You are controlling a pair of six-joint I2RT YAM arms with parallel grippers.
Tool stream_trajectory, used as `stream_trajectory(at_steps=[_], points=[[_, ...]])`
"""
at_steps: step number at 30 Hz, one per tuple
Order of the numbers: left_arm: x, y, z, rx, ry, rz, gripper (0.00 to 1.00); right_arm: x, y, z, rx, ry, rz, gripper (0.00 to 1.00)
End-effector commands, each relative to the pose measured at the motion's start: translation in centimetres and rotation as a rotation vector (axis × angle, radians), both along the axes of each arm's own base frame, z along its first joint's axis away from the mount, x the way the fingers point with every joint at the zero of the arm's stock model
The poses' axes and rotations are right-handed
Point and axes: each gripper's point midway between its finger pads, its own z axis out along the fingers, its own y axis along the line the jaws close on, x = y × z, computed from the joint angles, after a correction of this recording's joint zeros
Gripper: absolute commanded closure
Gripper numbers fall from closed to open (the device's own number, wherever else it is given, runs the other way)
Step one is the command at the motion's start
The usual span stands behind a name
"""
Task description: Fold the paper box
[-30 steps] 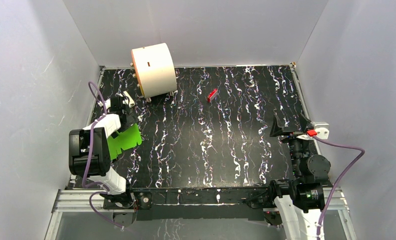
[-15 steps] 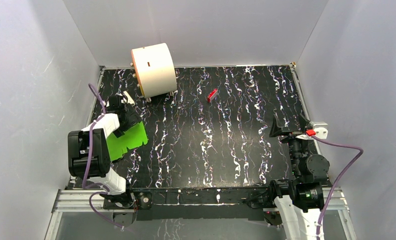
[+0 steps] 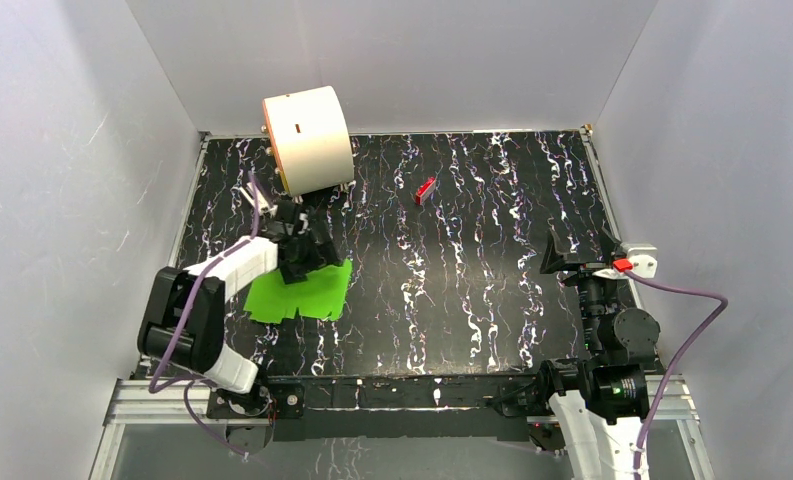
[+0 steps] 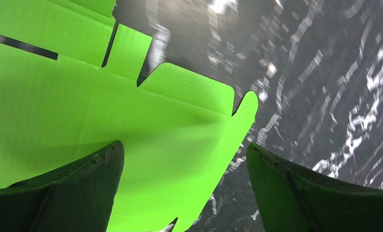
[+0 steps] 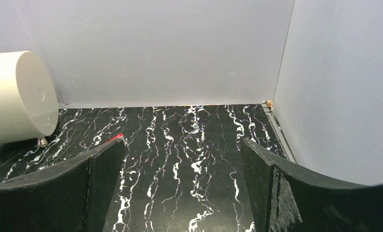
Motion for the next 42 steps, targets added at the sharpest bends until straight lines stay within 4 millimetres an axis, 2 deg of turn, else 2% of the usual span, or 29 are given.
stream_trajectory(at_steps=[1,5,10,14,17,20,22,25,33,36,39,42], points=[[-1.5,-5.6,0.5,-0.033,0.04,-0.118,0.07,-0.1,-0.2,1.2,-0.009,-0.04,-0.01,0.02],[-1.9,-11.1,0.6,-0.013,0.002,-0.263,0.07,0.0,-0.1,1.1,-0.009,-0.034,-0.009,0.02],[-1.7,-17.4,2.0,-0.003,-0.087,-0.411,0.07,0.2,-0.2,0.9,-0.011,-0.025,-0.013,0.02],[-2.0,-21.3,2.5,-0.002,-0.137,-0.509,0.07,0.4,0.0,0.7,-0.015,-0.015,-0.006,0.02],[-2.1,-22.3,3.4,0.001,-0.169,-0.522,0.07,0.6,0.0,0.5,-0.017,-0.002,-0.004,0.02],[-1.6,-21.0,5.7,0.009,-0.244,-0.444,0.06,0.9,0.6,0.3,-0.024,0.018,0.028,0.02],[-1.4,-19.1,7.5,0.031,-0.291,-0.371,0.05,1.3,1.4,0.0,-0.028,0.042,0.068,0.02],[-1.8,-15.9,9.1,0.035,-0.313,-0.26,0.04,2.2,2.5,-0.7,-0.023,0.101,0.12,0.02],[-3.7,-5.8,8.8,-0.052,-0.224,0.126,0.06,4.5,5.5,-3.6,-0.007,0.307,0.272,0.02],[-5.0,-2.5,8.5,-0.026,-0.222,0.248,0.07,5.3,6.7,-4.9,0.001,0.379,0.336,0.02],[-6.3,0.5,7.9,0.013,-0.219,0.358,0.09,5.8,7.5,-5.6,0.002,0.423,0.382,0.02],[-7.7,2.6,6.4,0.005,-0.183,0.452,0.09,6.3,7.9,-6.1,0.009,0.448,0.401,0.02]])
